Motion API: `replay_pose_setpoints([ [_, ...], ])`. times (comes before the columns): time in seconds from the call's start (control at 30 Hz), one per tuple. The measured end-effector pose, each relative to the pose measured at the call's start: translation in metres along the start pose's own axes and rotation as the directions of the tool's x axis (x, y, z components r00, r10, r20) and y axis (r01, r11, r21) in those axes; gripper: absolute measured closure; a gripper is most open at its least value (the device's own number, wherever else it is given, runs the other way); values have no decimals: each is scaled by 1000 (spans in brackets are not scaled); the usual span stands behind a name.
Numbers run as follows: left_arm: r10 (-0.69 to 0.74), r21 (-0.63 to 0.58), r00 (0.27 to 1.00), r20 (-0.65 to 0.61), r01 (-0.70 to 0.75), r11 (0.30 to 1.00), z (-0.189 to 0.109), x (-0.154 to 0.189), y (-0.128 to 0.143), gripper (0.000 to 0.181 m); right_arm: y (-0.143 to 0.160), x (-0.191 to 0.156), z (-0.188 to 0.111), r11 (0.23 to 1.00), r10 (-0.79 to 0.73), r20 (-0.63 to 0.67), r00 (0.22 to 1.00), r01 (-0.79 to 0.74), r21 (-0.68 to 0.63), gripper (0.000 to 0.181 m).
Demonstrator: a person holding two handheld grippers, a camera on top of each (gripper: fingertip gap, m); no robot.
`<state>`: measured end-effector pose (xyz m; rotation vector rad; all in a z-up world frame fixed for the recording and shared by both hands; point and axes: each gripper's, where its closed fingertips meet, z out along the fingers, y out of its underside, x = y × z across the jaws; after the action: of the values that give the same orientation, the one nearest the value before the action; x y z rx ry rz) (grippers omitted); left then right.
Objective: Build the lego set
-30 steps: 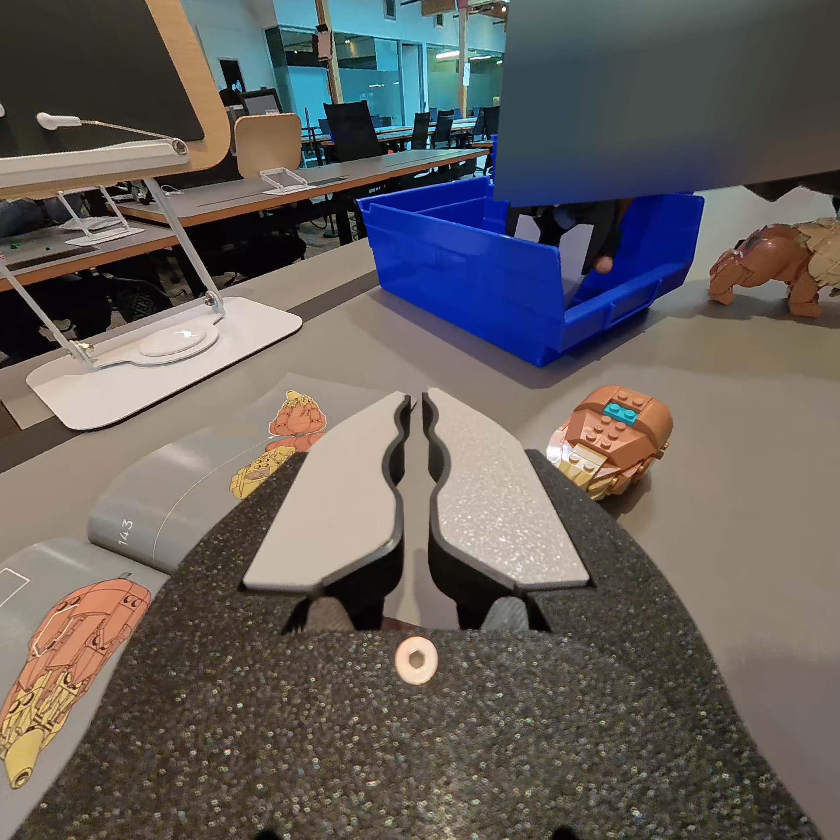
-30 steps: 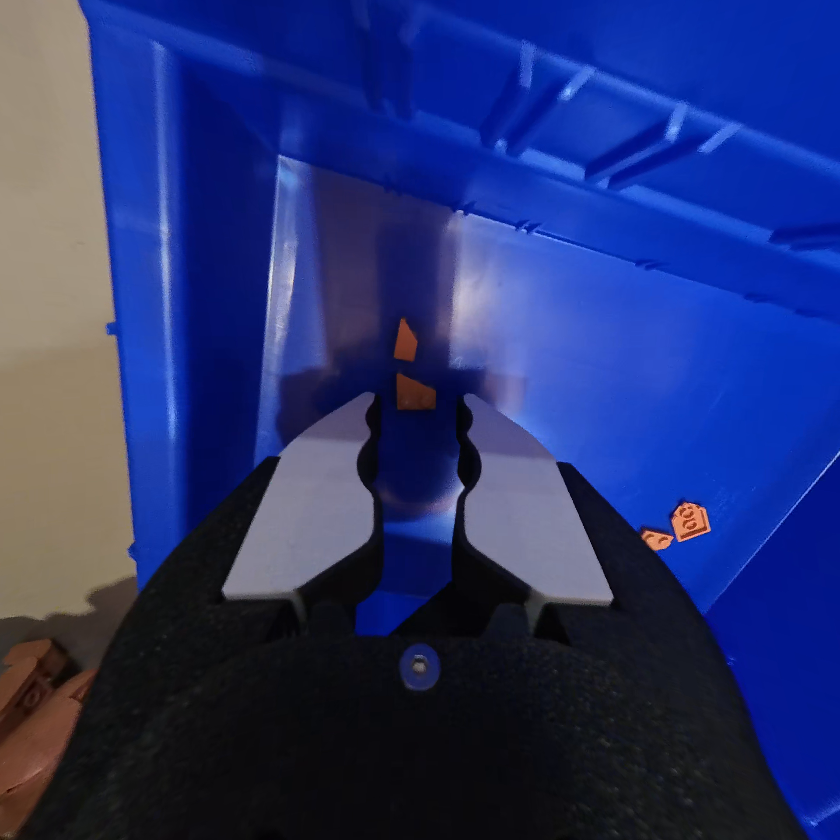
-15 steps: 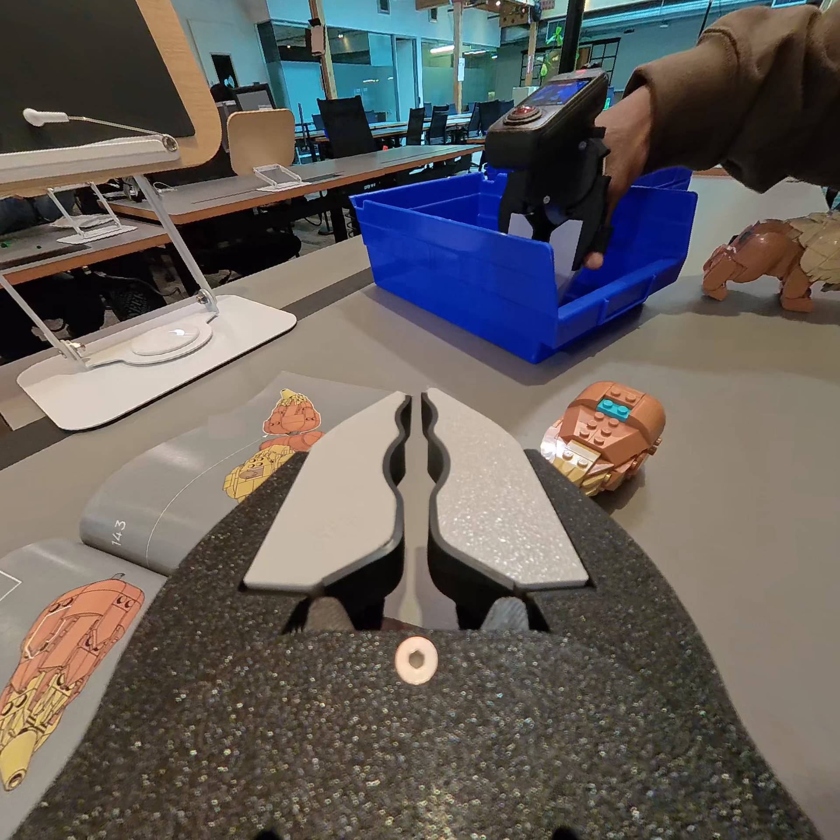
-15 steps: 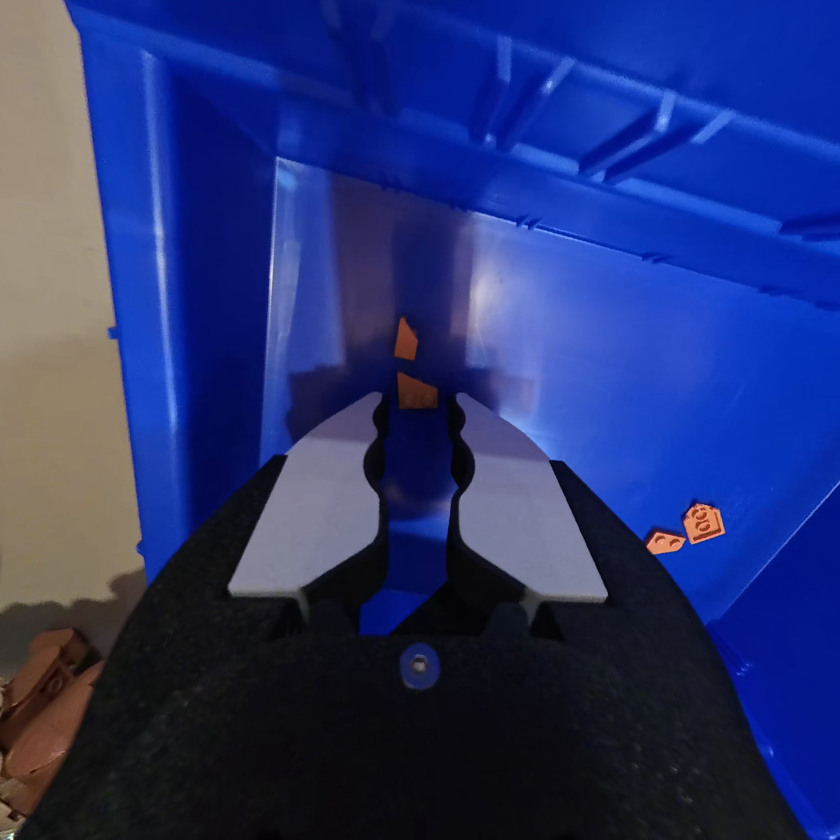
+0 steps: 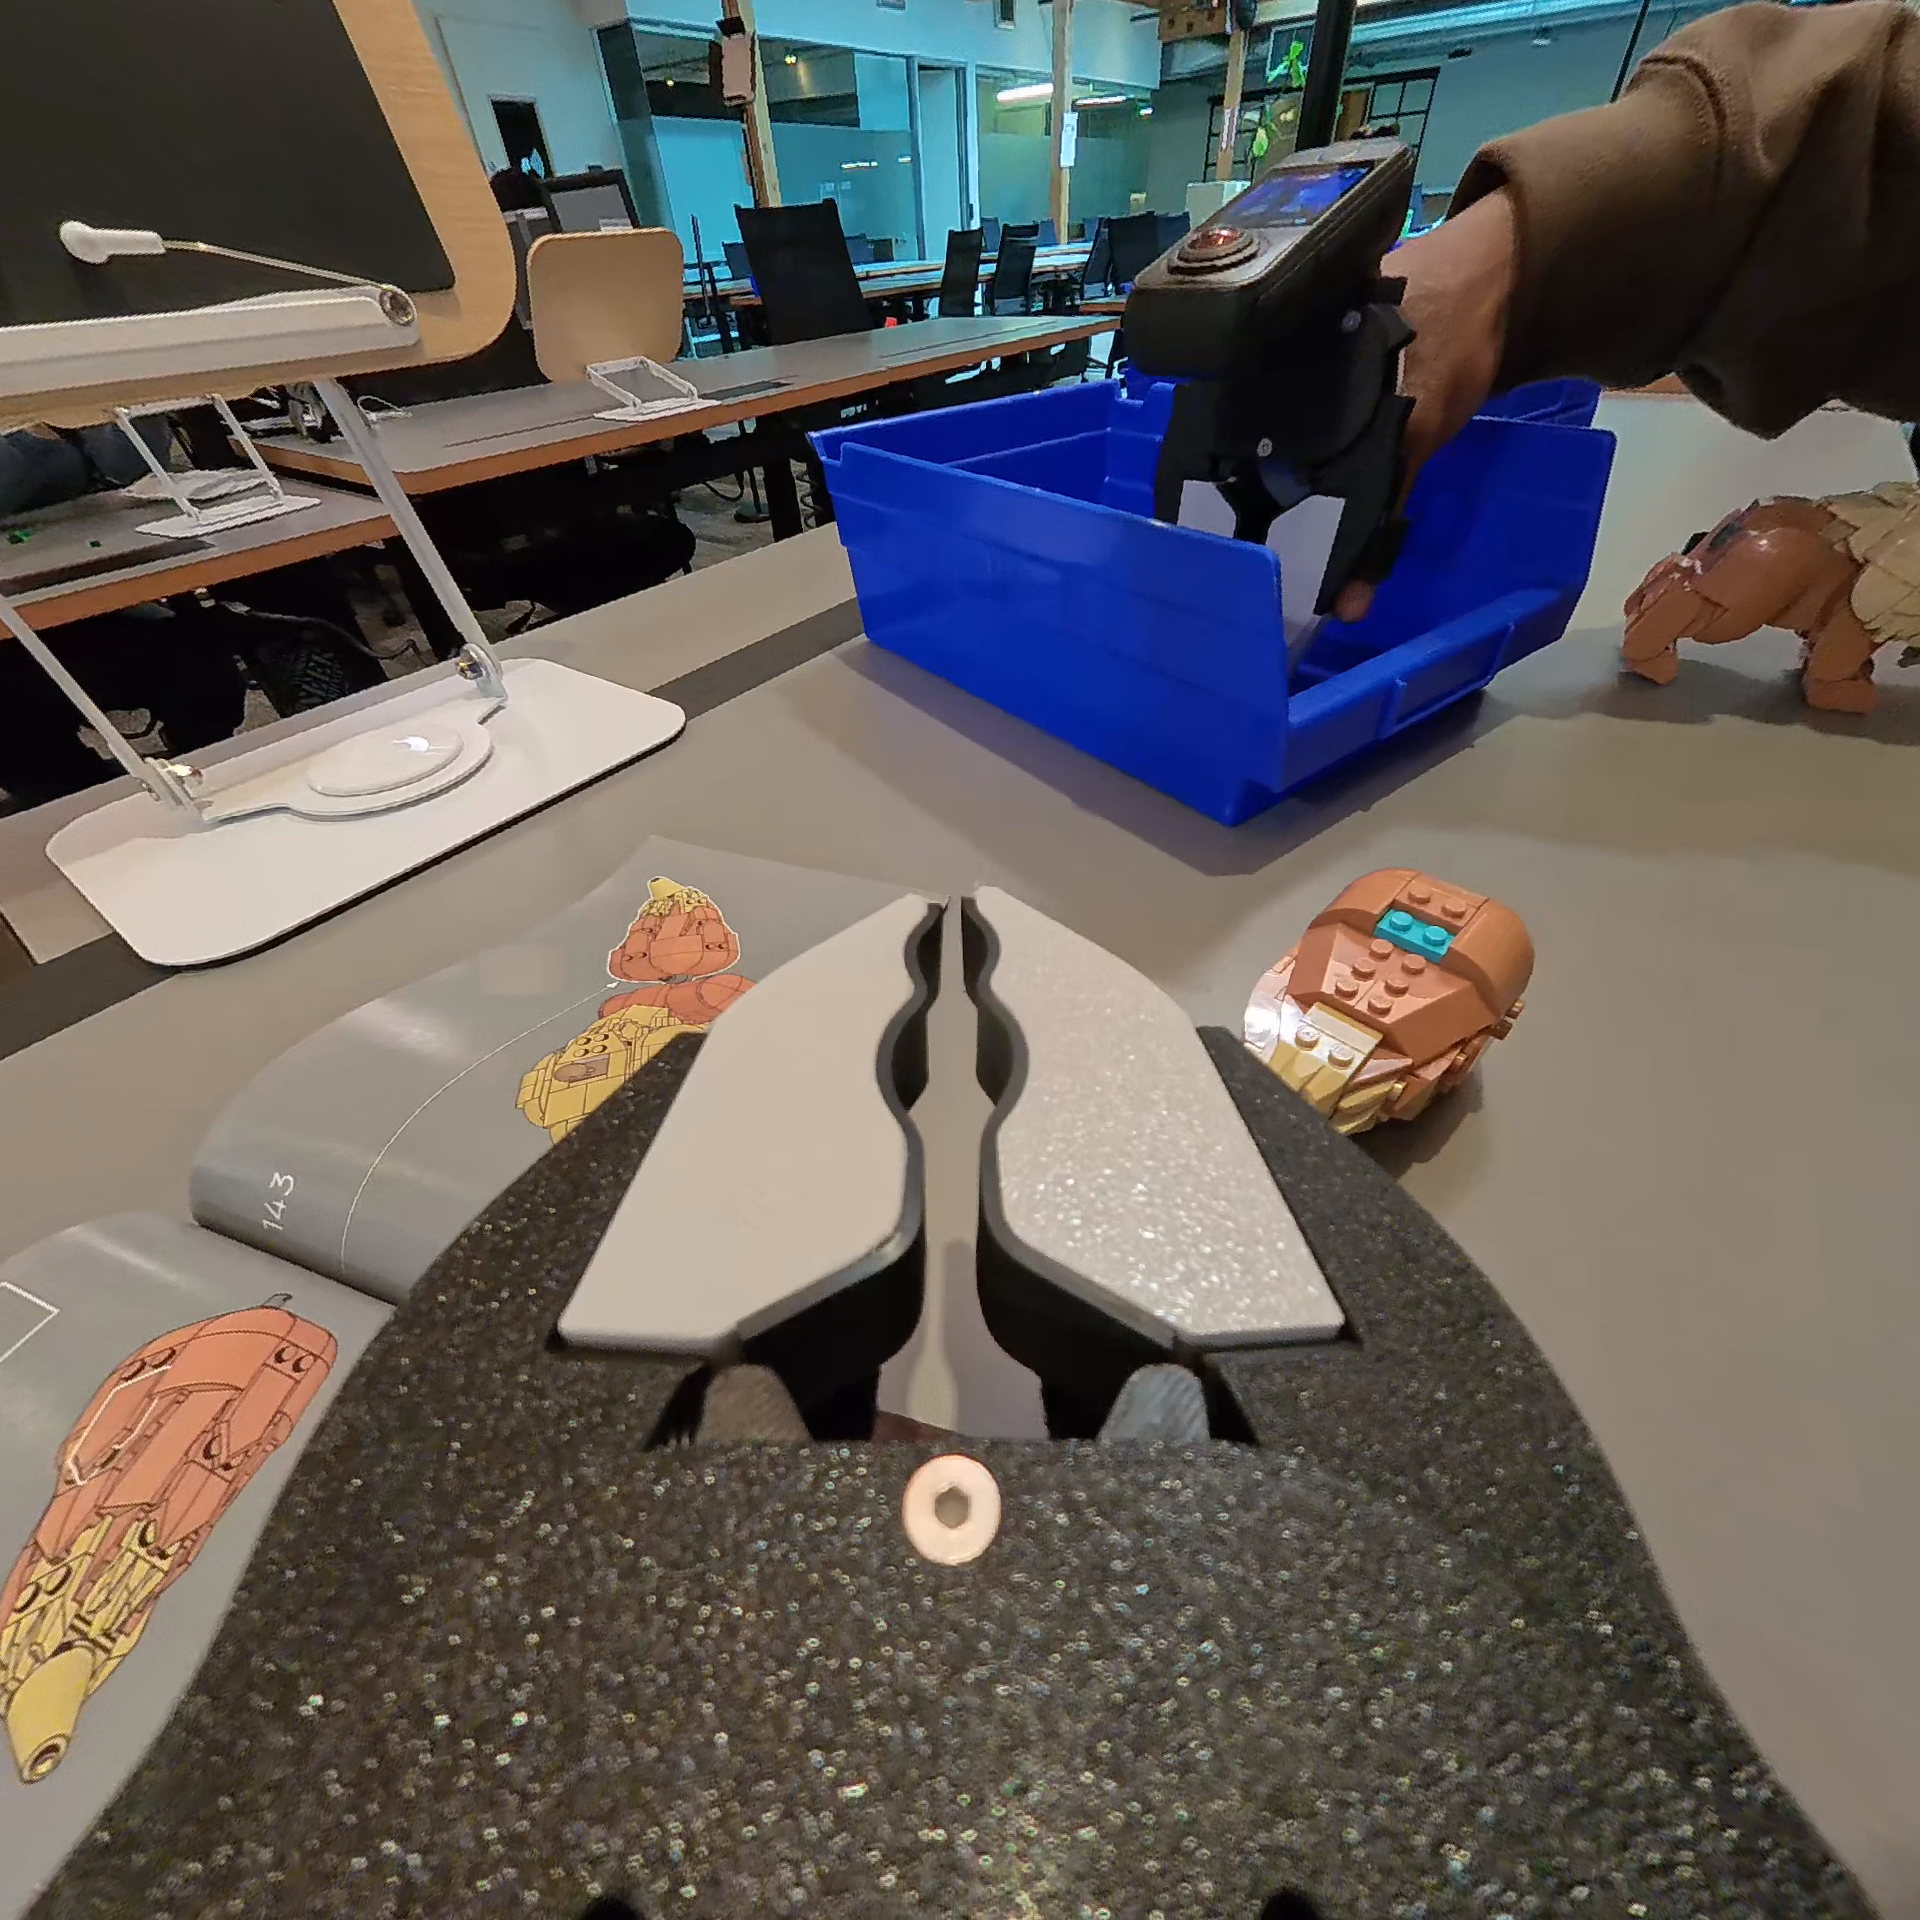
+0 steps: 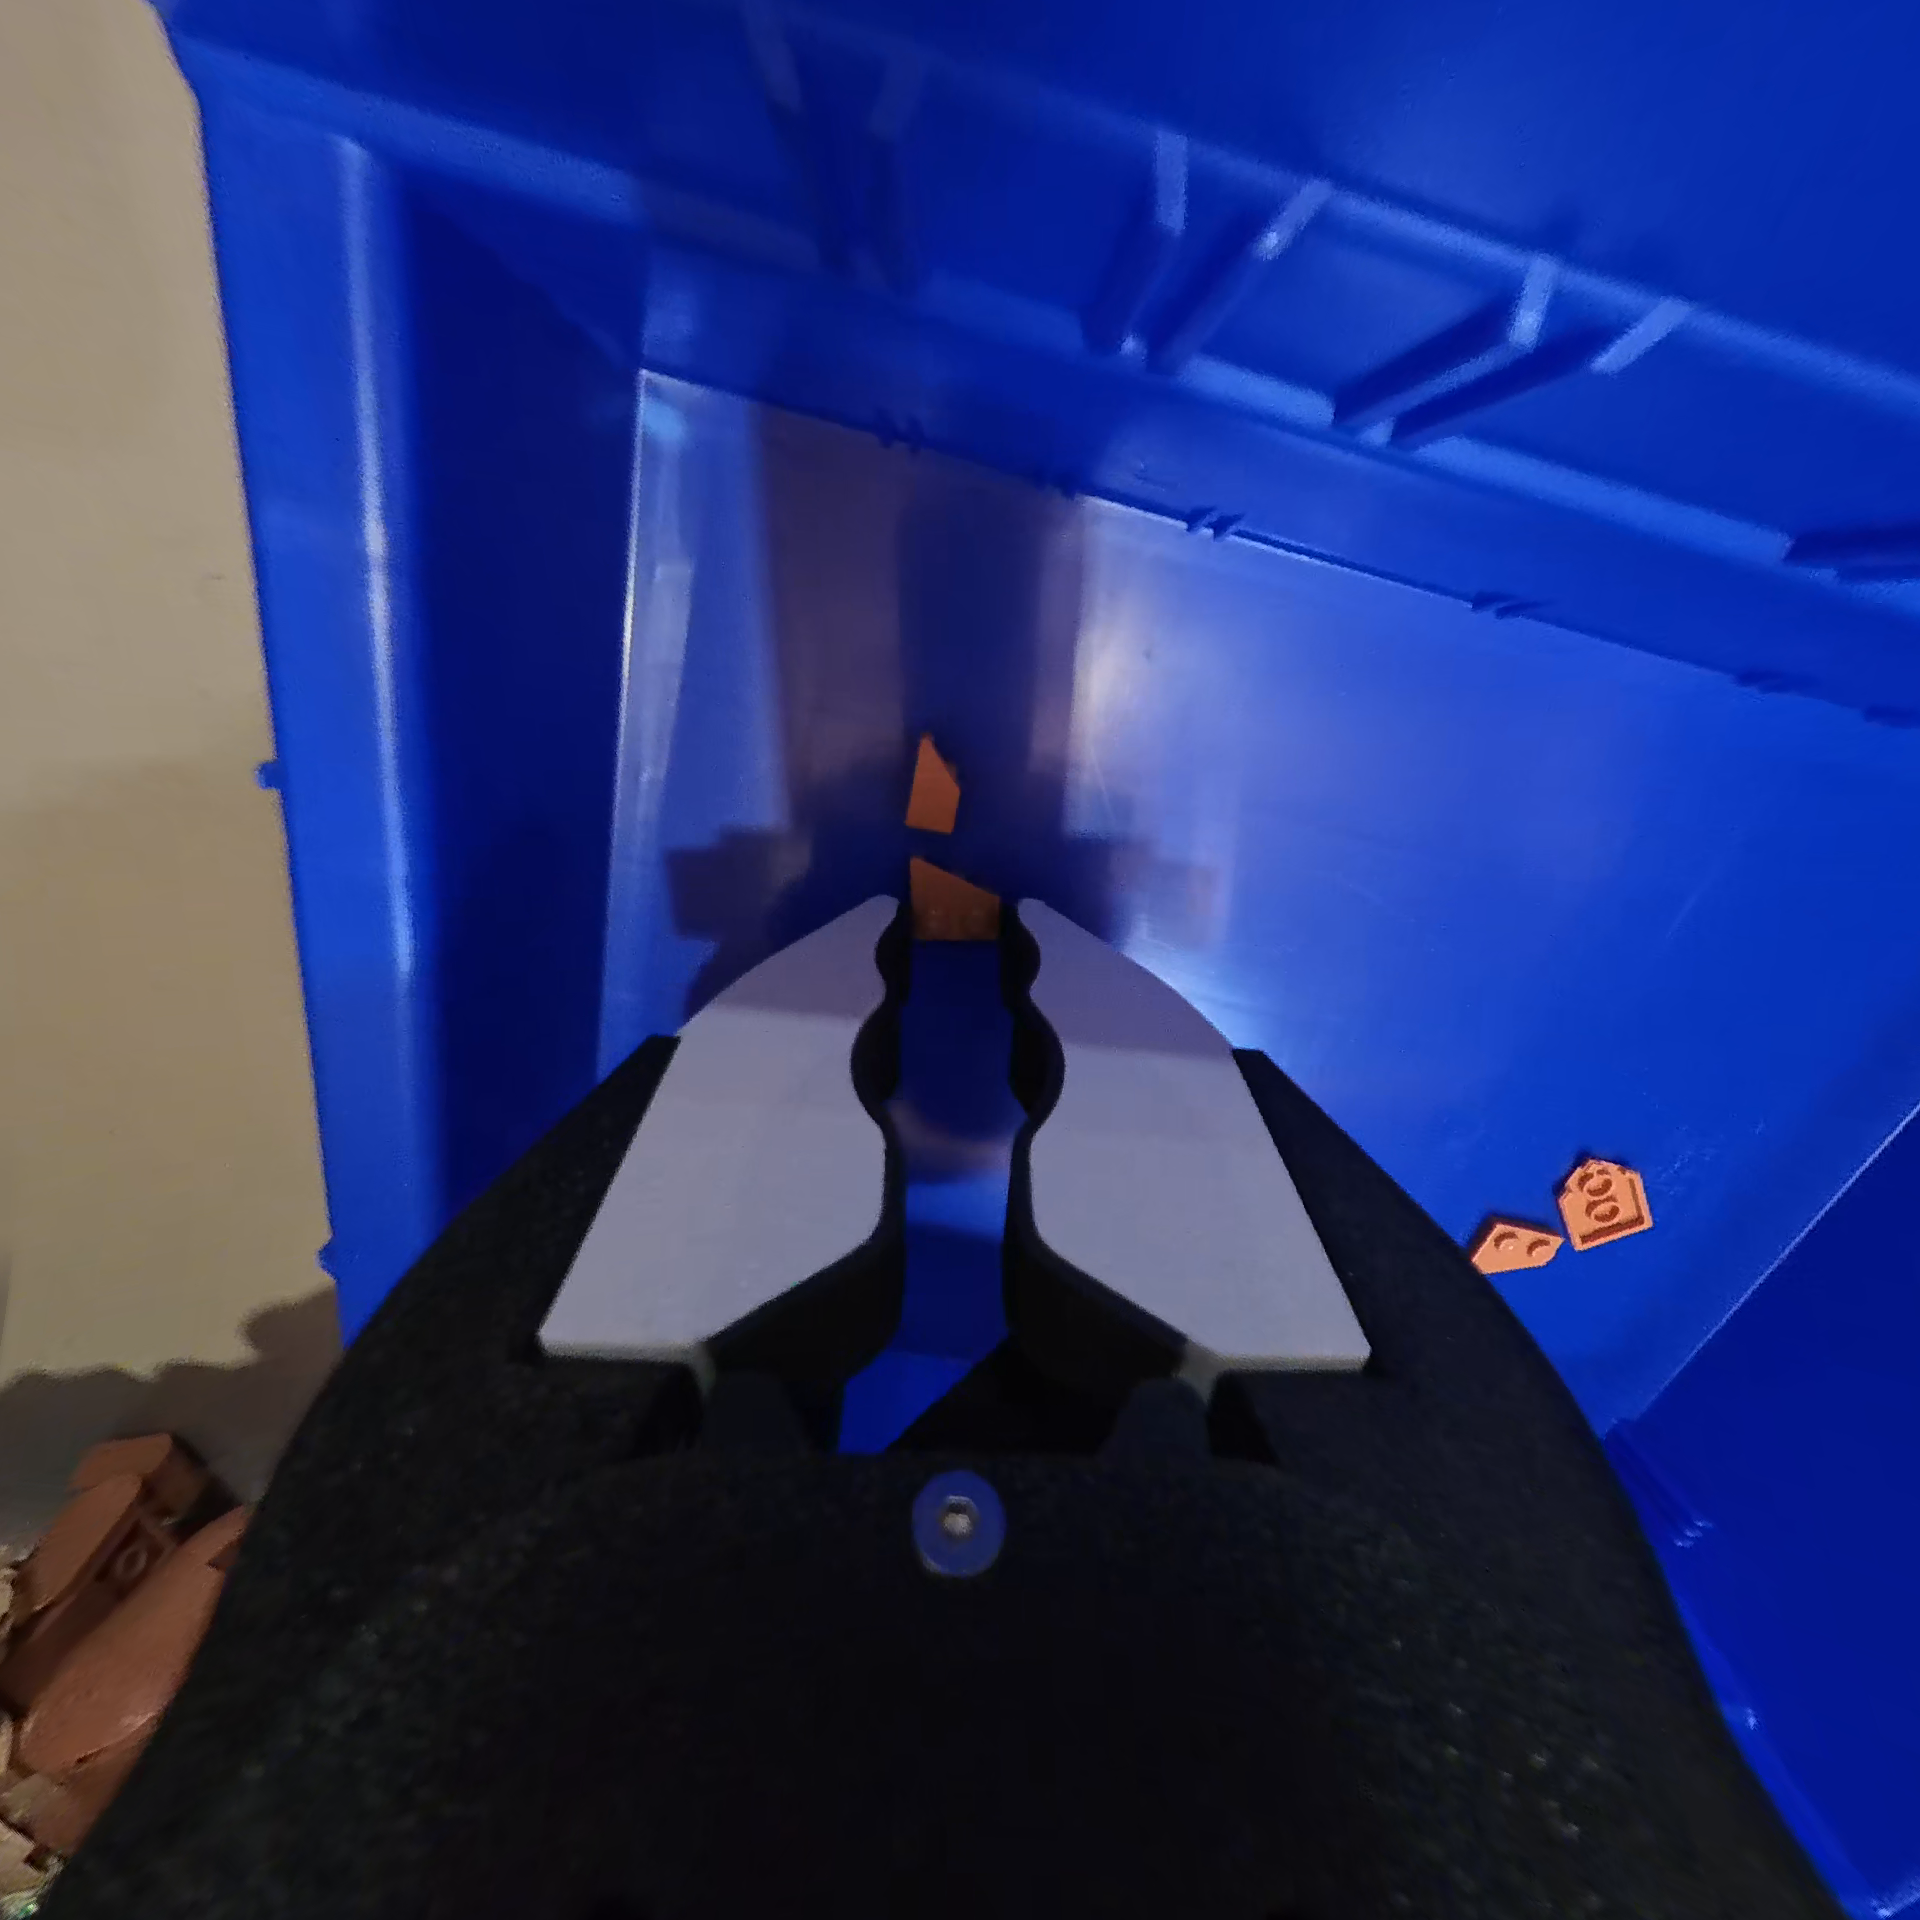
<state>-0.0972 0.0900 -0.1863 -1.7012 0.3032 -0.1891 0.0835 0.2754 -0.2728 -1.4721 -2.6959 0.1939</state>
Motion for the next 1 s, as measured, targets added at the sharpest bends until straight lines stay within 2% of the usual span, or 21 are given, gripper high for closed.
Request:
replay_pose_setpoints([
  [0.03,0,0,1000,0,0,1000,0,0,0,178,0,0,0,1000,-3,-1,1000,3,1,165],
  [0.17,-2,0,1000,1,2,1000,0,0,0,178,2,-1,-2,1000,1,-2,1000,-1,11,165],
  [0.27,-3,-1,1000,3,3,1000,0,-1,0,178,-11,-7,-22,995,14,-12,1000,-13,94,165],
  [0.37,1,-8,1000,4,-1,1000,0,0,1,178,-44,-31,-57,976,-19,-28,999,24,217,165],
  [0.43,6,-14,1000,6,-6,1000,1,0,2,179,-77,-64,-75,950,-65,-8,998,64,306,165],
  [0.5,11,-23,1000,11,-10,1000,1,0,3,179,-111,-105,-82,923,-121,34,992,99,371,165],
  [0.63,13,-31,1000,22,-13,999,1,-1,4,179,-161,-169,-61,903,-187,99,977,131,410,165],
  [0.73,9,-35,999,33,-8,999,1,-3,5,179,-178,-190,-31,915,-204,86,975,158,372,165],
  [0.87,-2,-40,999,46,3,999,-1,-6,6,180,-180,-203,3,940,-199,87,976,165,298,165],
  [1.0,-12,-48,999,49,14,999,-1,-7,7,180,-172,-204,26,953,-214,32,976,202,224,165],
])
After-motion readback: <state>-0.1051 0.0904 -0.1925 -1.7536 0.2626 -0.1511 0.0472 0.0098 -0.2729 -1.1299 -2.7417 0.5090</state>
